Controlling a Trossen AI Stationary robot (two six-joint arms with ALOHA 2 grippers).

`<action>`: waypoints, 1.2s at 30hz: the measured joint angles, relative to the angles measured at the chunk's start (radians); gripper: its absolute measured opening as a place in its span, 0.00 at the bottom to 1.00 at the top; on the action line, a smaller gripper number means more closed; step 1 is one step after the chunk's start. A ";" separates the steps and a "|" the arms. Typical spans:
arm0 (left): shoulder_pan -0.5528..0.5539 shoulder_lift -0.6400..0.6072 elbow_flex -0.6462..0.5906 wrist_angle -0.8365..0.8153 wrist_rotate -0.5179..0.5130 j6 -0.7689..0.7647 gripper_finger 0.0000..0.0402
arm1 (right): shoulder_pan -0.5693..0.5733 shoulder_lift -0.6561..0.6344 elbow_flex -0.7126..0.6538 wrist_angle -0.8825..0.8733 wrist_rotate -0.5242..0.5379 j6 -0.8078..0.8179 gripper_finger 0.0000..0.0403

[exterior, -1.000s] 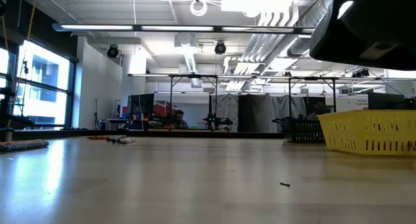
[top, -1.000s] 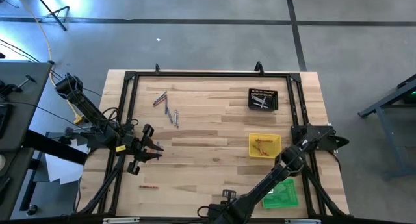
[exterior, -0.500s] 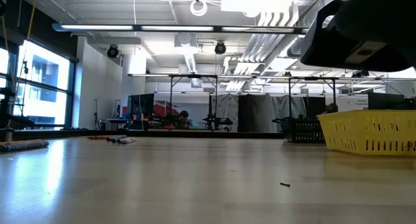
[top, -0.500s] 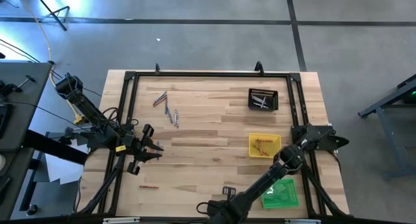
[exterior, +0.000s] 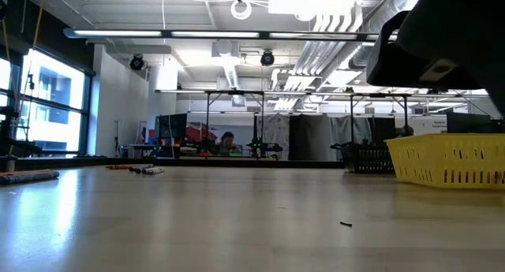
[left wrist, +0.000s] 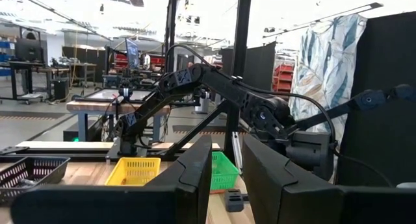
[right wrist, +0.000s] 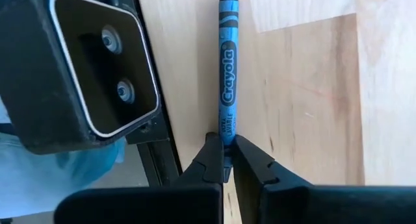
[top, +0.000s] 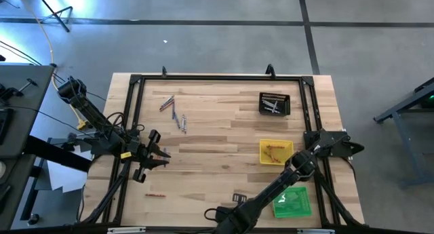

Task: Sort crayons
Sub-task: Put the blue crayon into the green basket

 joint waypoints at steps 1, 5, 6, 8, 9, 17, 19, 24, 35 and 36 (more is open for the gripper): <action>0.000 0.000 0.000 0.000 0.000 0.000 0.18 | 0.000 -0.001 0.000 -0.002 0.003 0.000 0.00; 0.000 0.000 0.000 0.000 0.000 0.000 0.18 | 0.000 -0.004 -0.001 -0.009 -0.003 0.008 0.00; 0.000 0.000 0.000 0.000 0.000 0.000 0.18 | -0.001 -0.004 -0.001 -0.011 -0.009 0.008 0.00; 0.000 0.000 0.000 0.000 0.000 0.000 0.18 | -0.002 -0.006 -0.001 -0.024 -0.017 0.003 0.00; 0.000 0.000 0.000 0.000 0.000 0.000 0.18 | -0.002 -0.008 -0.001 -0.044 -0.019 -0.006 0.00; 0.000 0.000 0.001 -0.001 0.000 -0.017 0.18 | -0.009 -0.036 -0.004 -0.201 -0.006 -0.116 0.00; 0.000 0.000 0.001 -0.003 0.001 -0.019 0.18 | -0.014 -0.044 -0.003 -0.260 0.018 -0.134 0.00; 0.000 0.000 0.001 -0.003 0.001 -0.025 0.18 | -0.025 -0.078 -0.003 -0.353 0.058 -0.151 0.00; 0.000 0.002 0.001 -0.004 0.001 -0.048 0.18 | -0.031 -0.246 -0.003 -0.496 0.281 -0.074 0.00; 0.000 0.002 0.001 -0.004 0.001 -0.051 0.18 | -0.031 -0.266 -0.003 -0.491 0.305 -0.073 0.00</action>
